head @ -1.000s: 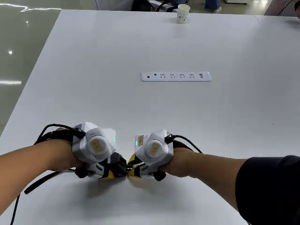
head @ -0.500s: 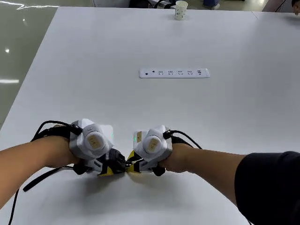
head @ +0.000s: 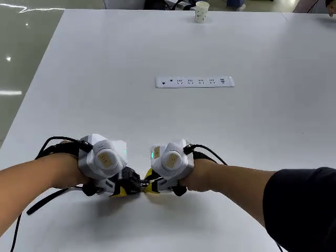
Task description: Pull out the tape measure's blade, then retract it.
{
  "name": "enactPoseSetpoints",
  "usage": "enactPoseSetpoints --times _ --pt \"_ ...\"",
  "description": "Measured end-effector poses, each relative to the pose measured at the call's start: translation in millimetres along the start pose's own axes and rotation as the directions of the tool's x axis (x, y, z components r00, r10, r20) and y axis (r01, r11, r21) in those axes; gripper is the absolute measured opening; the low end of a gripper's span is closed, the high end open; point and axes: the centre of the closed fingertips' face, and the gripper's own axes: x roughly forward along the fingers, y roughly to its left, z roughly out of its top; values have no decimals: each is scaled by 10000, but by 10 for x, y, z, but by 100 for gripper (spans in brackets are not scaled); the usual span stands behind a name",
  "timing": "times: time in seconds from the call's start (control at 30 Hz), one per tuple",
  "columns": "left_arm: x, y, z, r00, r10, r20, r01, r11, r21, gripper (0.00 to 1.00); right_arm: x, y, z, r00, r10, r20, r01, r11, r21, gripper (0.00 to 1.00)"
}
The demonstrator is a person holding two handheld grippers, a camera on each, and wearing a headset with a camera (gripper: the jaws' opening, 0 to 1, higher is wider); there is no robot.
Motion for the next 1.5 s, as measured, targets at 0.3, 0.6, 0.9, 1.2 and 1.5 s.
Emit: enactPoseSetpoints --times 0.3,0.6,0.9,1.2,1.5 --pt "1 4 2 10000 55 -19 -55 10000 6 35 -23 -4 -38 10000 20 -82 -20 10000 16 10" --pt "-3 1 -1 10000 93 -26 -93 10000 -28 35 -30 -16 -50 9999 41 -102 -41 10000 -33 10" --pt "-2 14 0 9999 117 -49 -117 9999 -61 35 -59 -16 -69 9999 56 -158 -56 10000 32 10" --pt "-4 12 2 9999 157 -68 -157 9998 -96 35 -89 -23 -105 9997 67 -254 -66 10000 63 10" --pt "-2 15 2 9998 186 -77 -187 9998 -113 35 -114 -18 -132 9995 64 -321 -61 9999 87 10"
